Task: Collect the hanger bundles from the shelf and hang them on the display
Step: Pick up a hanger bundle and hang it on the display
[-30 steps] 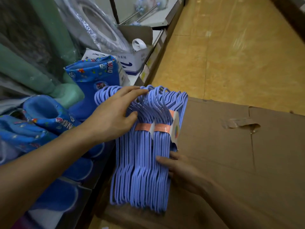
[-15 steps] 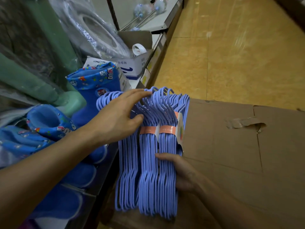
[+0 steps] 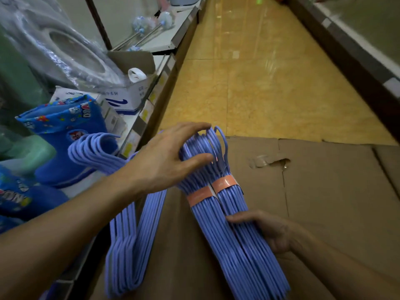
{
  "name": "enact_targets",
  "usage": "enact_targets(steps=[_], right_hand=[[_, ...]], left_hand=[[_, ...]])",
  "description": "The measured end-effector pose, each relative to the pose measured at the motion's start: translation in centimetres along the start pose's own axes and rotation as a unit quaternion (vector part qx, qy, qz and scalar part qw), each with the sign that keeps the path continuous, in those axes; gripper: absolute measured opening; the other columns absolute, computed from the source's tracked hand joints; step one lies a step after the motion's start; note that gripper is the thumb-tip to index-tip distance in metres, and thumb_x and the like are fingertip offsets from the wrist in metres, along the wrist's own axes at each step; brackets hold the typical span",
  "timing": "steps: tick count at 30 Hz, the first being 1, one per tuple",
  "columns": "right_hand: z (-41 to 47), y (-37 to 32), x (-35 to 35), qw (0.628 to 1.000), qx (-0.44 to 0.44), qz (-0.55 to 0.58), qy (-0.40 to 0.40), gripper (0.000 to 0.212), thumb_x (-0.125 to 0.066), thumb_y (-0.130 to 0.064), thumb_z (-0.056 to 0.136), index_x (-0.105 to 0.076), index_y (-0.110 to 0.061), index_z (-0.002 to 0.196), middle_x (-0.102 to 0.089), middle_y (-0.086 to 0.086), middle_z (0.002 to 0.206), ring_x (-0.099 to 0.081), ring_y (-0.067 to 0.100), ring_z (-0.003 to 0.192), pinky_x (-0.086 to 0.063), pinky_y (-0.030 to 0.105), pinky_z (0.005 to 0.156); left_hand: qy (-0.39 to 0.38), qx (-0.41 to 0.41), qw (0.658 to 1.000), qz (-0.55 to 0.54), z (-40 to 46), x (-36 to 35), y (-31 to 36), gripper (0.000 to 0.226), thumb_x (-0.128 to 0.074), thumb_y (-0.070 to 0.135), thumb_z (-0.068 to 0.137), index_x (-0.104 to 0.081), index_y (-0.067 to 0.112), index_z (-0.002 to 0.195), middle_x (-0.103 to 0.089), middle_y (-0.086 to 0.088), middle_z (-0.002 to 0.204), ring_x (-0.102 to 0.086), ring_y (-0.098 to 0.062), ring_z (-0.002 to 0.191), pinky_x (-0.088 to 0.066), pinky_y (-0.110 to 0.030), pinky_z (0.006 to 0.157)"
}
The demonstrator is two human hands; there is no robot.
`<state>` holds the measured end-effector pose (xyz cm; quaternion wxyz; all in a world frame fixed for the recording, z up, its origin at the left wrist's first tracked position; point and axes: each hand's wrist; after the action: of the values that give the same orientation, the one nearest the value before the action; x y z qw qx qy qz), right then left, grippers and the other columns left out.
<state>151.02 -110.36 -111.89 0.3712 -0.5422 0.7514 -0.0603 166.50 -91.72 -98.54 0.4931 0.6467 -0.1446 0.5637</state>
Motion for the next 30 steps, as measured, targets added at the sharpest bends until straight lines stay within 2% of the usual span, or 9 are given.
enact_targets(steps=[3,7,10,15,18,20,25,28,30], right_hand=[[-1.6,1.3,1.7,1.0,-0.007,0.009,-0.007,0.066,-0.101,-0.015,0.041,-0.077,0.001,0.1,-0.072,0.022,0.107,-0.073,0.034,0.088,-0.062,0.046,0.076],[-3.1,2.7,3.6,1.0,-0.013,0.004,0.0,0.068,-0.102,-0.018,0.037,-0.078,-0.003,0.099,-0.073,0.02,0.106,-0.073,0.032,0.089,-0.061,0.043,0.079],[-3.9,3.0,4.4,0.999,-0.019,-0.018,0.034,0.082,-0.101,-0.022,0.044,-0.068,-0.005,0.118,-0.071,0.018,0.117,-0.071,0.032,0.101,-0.057,0.045,0.091],[-4.9,3.0,4.4,0.986,0.041,-0.136,0.091,0.041,-0.076,-0.018,0.085,-0.062,-0.013,0.123,-0.072,0.008,0.118,-0.069,0.024,0.108,-0.055,0.041,0.097],[-5.5,3.5,3.7,0.96,0.101,-0.226,0.13,0.046,-0.079,-0.024,0.084,-0.061,-0.019,0.126,-0.071,0.001,0.121,-0.069,0.015,0.109,-0.054,0.036,0.099],[-5.8,3.9,3.1,0.95,0.141,-0.234,0.154,0.049,-0.081,-0.025,0.082,-0.058,-0.023,0.125,-0.071,-0.002,0.117,-0.07,0.009,0.103,-0.057,0.026,0.089],[-5.8,5.7,0.5,0.886,0.248,-0.263,0.289,0.085,-0.089,-0.055,0.061,-0.036,-0.053,0.128,-0.062,-0.017,0.119,-0.064,-0.001,0.104,-0.057,0.028,0.086],[-4.7,7.0,-1.8,0.813,0.229,-0.355,0.399,0.136,-0.073,-0.085,0.046,0.002,-0.044,0.152,-0.033,-0.016,0.148,-0.041,0.007,0.133,-0.045,0.042,0.106],[-4.0,7.5,-3.4,0.766,0.191,-0.417,0.451,0.146,-0.061,-0.09,0.045,0.029,-0.037,0.148,-0.012,-0.009,0.157,-0.024,0.016,0.144,-0.033,0.044,0.114]], left_hand=[[-0.02,-0.026,0.999,0.031,0.7,-1.9,1.5,0.067,-0.043,0.071,0.089,-0.033,0.043,0.149,-0.044,0.021,0.148,-0.044,-0.001,0.13,-0.039,-0.024,0.098],[-0.03,-0.041,0.998,0.034,1.6,-4.4,5.0,0.066,-0.038,0.067,0.088,-0.032,0.042,0.148,-0.046,0.016,0.147,-0.047,-0.008,0.129,-0.044,-0.036,0.1],[-0.034,-0.027,0.998,0.039,2.3,-5.5,7.1,0.06,-0.039,0.064,0.091,-0.032,0.041,0.146,-0.047,0.013,0.145,-0.049,-0.013,0.127,-0.043,-0.047,0.1],[-0.043,-0.026,0.998,0.042,2.6,-5.9,7.7,0.054,-0.039,0.06,0.096,-0.031,0.039,0.145,-0.048,0.013,0.144,-0.05,-0.015,0.126,-0.042,-0.043,0.098],[-0.046,-0.026,0.997,0.05,2.3,-5.8,7.6,0.054,-0.033,0.062,0.096,-0.029,0.041,0.145,-0.047,0.014,0.146,-0.05,-0.014,0.126,-0.044,-0.044,0.098],[-0.048,-0.024,0.997,0.052,2.2,-5.8,7.6,0.055,-0.035,0.061,0.095,-0.029,0.041,0.145,-0.046,0.014,0.146,-0.05,-0.013,0.127,-0.044,-0.045,0.099],[-0.042,-0.026,0.997,0.056,2.2,-5.9,7.5,0.054,-0.031,0.065,0.092,-0.03,0.042,0.141,-0.051,0.013,0.14,-0.054,-0.017,0.121,-0.045,-0.046,0.097],[-0.053,-0.025,0.997,0.051,2.5,-6.0,7.5,0.05,-0.035,0.062,0.095,-0.03,0.041,0.141,-0.052,0.011,0.14,-0.054,-0.02,0.122,-0.044,-0.05,0.097],[-0.058,-0.025,0.997,0.05,2.8,-6.1,7.7,0.051,-0.034,0.062,0.095,-0.029,0.041,0.141,-0.051,0.01,0.141,-0.054,-0.02,0.122,-0.045,-0.05,0.096]])
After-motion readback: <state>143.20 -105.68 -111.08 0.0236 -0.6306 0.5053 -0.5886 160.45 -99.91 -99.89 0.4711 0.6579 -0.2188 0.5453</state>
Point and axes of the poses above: each hand's wrist, its own z-axis towards the middle knuckle, its own x-axis out of the back of the hand, y = z × x
